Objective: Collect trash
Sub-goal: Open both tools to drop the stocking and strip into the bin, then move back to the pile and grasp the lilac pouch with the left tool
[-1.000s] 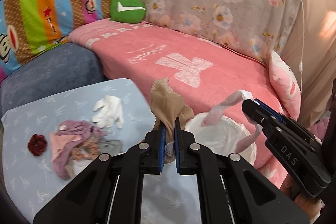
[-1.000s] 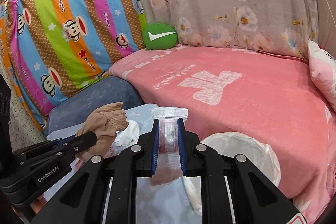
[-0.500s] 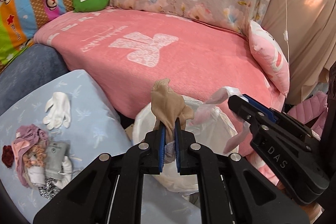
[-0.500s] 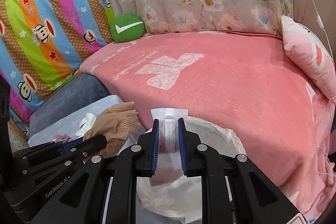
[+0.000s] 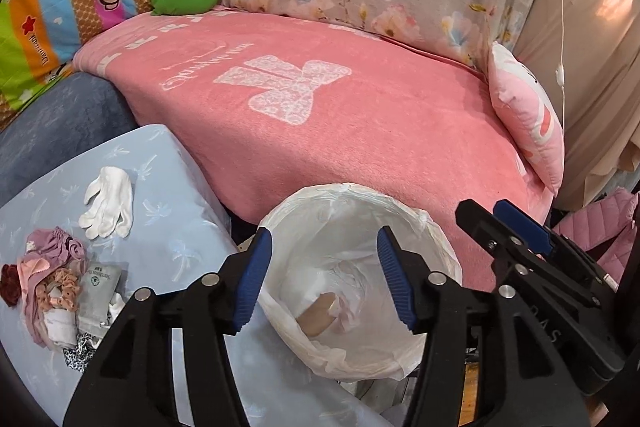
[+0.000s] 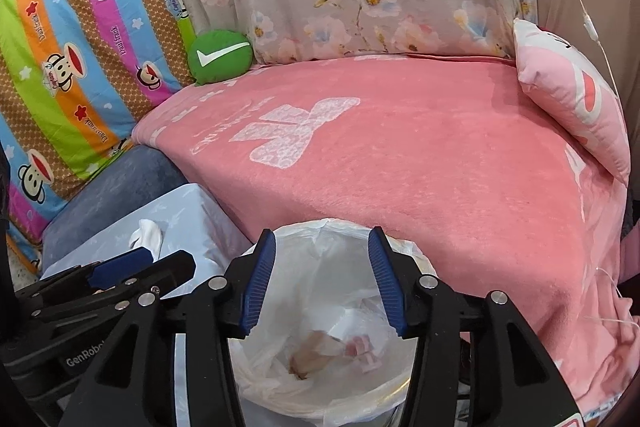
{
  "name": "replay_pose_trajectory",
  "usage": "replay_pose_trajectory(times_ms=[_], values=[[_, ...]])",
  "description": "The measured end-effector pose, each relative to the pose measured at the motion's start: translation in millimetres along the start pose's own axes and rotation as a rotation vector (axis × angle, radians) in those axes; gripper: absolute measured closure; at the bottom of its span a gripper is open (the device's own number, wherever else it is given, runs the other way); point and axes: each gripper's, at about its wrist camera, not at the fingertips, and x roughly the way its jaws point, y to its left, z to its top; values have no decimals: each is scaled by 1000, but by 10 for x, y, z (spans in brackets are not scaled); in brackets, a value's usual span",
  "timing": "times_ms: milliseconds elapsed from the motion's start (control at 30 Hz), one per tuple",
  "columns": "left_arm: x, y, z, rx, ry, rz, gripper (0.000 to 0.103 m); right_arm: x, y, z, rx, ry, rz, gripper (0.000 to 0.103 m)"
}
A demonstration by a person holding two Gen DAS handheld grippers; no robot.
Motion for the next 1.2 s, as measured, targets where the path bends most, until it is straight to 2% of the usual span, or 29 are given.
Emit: replay_pose_trajectory(times_ms=[200,433,533,700,1200], values=[[-114,173,-46,-39,-11,18,50,-95,190,-39,-26,-8,30,53],[-281,538,-178,-97,-18,105,48,-164,555,-186,-66,8,91,49],[-379,741,-245,-140,-29,156,35,-162,727,-277,-82,24,118,49],[-537,1053,-379,-189,-46,235,26,-123,1026,-427,-110,60,155,49],[-795,2053,-905,-338,3,401,25,-7,1896,-836,-189,149,250,49]])
